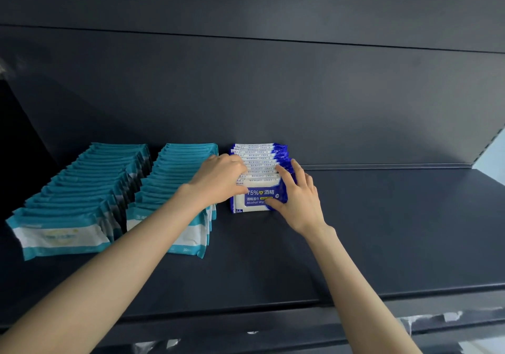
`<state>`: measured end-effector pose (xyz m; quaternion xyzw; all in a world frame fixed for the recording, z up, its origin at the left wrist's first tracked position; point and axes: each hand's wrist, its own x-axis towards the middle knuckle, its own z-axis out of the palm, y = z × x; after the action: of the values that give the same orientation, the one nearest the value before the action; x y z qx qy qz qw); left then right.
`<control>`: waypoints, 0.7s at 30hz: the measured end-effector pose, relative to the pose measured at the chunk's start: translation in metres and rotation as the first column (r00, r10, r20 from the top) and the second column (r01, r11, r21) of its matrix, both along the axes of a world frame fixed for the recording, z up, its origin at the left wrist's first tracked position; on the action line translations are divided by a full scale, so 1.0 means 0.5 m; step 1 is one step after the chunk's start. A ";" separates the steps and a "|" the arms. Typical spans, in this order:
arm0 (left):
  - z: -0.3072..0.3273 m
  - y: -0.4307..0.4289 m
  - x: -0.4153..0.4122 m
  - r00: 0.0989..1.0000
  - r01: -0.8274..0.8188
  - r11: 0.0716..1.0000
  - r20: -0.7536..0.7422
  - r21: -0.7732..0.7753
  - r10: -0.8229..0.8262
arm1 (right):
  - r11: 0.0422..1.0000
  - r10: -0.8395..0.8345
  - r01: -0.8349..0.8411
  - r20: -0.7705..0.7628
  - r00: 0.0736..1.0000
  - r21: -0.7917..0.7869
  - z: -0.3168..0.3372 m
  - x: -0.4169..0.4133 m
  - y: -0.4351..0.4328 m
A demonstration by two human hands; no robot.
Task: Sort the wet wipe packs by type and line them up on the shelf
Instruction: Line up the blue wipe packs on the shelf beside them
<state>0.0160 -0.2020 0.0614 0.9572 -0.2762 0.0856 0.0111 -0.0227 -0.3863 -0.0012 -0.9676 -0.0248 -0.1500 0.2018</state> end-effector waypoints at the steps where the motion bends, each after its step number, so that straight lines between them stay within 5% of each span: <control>1: 0.002 0.002 -0.004 1.000 -0.004 0.999 -0.014 -0.034 0.004 | 1.000 -0.001 0.001 -0.001 1.000 0.011 0.004 -0.003 0.001; 9: 0.007 -0.009 -0.037 0.992 0.086 0.937 0.116 -0.338 -0.049 | 0.984 -0.103 0.077 0.157 0.982 0.161 0.071 -0.072 -0.016; 13: 0.004 -0.062 -0.092 0.953 0.253 0.880 0.263 -0.401 -0.154 | 0.979 -0.177 0.140 0.279 0.944 0.150 0.089 -0.161 -0.050; 21: -0.047 -0.206 -0.296 0.889 0.457 0.743 0.275 -0.489 -0.366 | 0.903 -0.429 0.397 0.329 0.842 0.162 0.034 -0.441 -0.137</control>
<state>-0.1321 -0.3049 0.0380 0.8191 -0.4454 0.2322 0.2771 -0.2433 -0.4550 0.0161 -0.8968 0.1544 -0.3638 0.1990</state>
